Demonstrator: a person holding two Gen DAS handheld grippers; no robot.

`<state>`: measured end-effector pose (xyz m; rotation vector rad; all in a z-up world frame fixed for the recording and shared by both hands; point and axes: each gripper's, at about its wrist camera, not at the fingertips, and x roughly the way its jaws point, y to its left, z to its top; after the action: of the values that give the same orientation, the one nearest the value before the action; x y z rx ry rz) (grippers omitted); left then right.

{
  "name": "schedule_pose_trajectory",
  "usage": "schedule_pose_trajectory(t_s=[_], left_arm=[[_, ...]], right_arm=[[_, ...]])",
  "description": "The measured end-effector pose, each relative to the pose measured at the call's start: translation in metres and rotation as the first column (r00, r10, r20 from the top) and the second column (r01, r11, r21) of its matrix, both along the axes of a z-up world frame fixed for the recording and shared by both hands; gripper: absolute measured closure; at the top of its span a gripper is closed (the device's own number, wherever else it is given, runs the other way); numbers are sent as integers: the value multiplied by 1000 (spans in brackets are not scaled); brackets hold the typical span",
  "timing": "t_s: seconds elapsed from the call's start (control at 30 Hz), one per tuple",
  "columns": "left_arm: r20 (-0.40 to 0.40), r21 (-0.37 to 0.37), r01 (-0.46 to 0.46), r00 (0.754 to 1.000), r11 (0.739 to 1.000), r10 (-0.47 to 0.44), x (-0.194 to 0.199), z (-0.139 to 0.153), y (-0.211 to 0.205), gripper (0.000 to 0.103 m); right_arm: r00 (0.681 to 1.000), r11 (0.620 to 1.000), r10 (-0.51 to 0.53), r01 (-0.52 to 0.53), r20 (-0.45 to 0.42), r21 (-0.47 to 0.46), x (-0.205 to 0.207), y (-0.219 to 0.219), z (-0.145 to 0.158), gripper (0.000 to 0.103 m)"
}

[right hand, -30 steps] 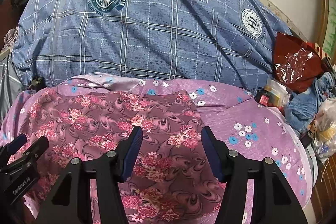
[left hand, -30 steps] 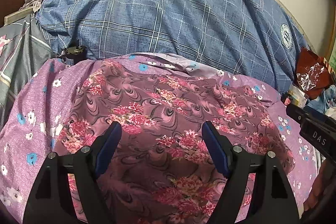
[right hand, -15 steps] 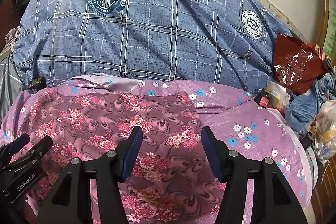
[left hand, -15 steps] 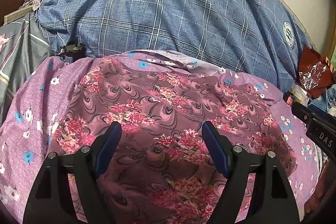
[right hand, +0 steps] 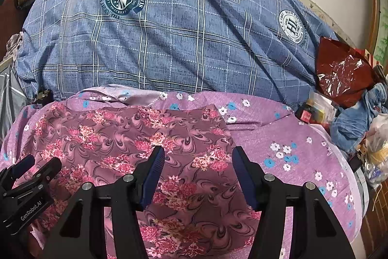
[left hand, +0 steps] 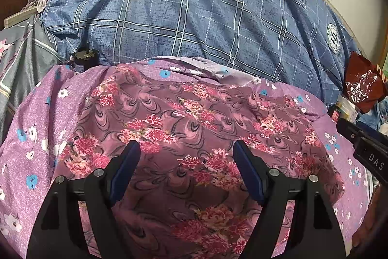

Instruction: Fold small clothes

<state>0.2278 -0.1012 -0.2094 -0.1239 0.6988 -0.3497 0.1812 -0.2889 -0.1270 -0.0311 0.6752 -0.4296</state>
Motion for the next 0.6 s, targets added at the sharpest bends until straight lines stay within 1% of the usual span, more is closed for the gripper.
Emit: schedule_pose_trajectory(t_s=[0.1,0.13,0.23,0.27,0.3,0.33,0.37,0.43,0.47,0.5,0.6], left_arm=[[-9,17,7,1000,1000,-7,0,-2,-3,24],[-20,35,15,1000,999,-15,1,-5,-6,24],[-76,107,51,996,993,-43,5,-17,-18,23],[-102,135,62,994,989,-49,6,-22,-23,23],[-115,157,69,992,985,-51,7,-26,-26,23],[-115,176,70,992,982,-50,6,-27,-29,23],[-110,202,72,993,977,-51,6,-27,-31,22],[-116,236,77,992,969,-50,5,-29,-34,20],[-126,252,83,991,964,-53,5,-30,-35,19],[-131,263,92,990,960,-59,4,-31,-35,19],[-137,276,120,987,954,-84,1,-31,-30,18]], right_arm=[[1000,1000,6,-6,-9,21,2,-4,-5,43],[1000,999,11,-10,-14,40,4,-6,-8,43],[999,988,14,-6,-50,157,11,-25,-27,46],[998,976,18,-3,-66,216,14,-34,-35,46],[996,955,27,-2,-81,295,17,-46,-45,50],[995,929,27,11,-98,370,19,-57,-53,58],[994,913,24,24,-110,408,19,-63,-59,62],[983,870,32,63,-183,489,23,-80,-78,64],[974,854,49,74,-222,515,26,-86,-88,64],[973,849,67,60,-220,525,25,-88,-91,66],[966,852,115,24,-232,524,20,-88,-90,66]])
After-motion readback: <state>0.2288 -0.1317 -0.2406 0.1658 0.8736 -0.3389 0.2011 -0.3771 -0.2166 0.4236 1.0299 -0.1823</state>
